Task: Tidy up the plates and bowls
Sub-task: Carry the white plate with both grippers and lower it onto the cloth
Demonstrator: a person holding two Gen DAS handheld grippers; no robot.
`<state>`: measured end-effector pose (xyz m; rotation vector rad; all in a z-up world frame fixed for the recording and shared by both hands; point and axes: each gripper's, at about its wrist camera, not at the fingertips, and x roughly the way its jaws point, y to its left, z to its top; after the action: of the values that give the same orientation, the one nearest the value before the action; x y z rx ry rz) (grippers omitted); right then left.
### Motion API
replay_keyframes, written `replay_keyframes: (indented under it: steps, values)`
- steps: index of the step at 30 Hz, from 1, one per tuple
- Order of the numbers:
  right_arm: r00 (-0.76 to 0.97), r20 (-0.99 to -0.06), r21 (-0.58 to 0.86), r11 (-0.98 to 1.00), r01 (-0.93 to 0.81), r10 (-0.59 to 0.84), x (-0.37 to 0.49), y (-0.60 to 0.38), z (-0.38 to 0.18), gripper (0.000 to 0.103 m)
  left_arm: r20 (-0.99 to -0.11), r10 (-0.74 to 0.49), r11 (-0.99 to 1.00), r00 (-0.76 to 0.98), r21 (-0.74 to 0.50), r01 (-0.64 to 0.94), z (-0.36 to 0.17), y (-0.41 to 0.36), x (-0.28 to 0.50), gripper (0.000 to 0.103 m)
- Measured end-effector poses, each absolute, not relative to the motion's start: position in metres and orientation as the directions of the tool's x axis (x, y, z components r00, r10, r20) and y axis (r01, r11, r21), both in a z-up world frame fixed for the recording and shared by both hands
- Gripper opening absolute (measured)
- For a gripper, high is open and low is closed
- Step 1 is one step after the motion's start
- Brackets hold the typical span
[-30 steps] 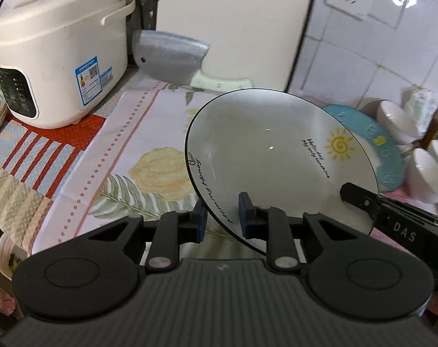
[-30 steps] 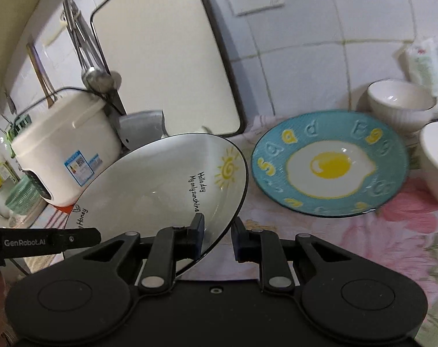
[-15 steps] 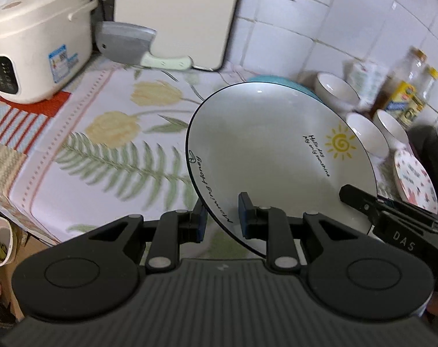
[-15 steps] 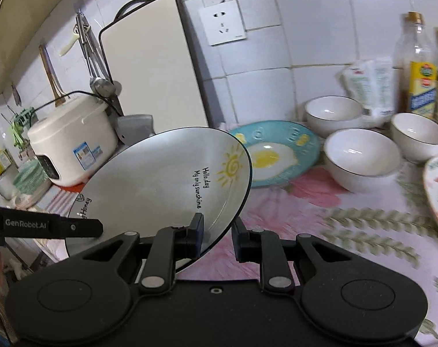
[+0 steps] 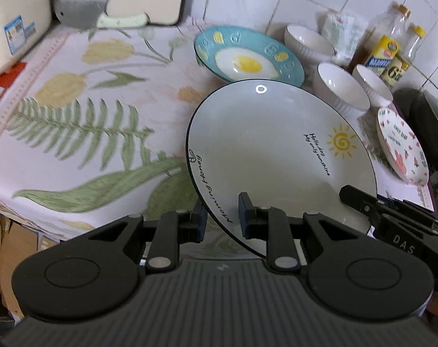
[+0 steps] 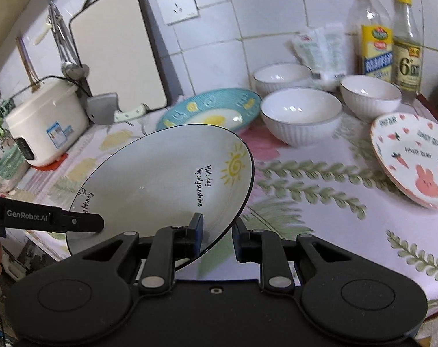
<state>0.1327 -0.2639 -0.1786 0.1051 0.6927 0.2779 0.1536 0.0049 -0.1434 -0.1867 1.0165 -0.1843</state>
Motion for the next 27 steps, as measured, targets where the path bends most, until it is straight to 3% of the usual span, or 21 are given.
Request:
replay_keyframes:
  steps: [27]
  values:
    - [0.727,-0.665,0.023,0.978,-0.209,0.171,0.164,-0.282,-0.197,0.025,-0.859,-0.299,0.949,0.415,-0.312,0.04,-0.179,-0.019,0.182,0.02]
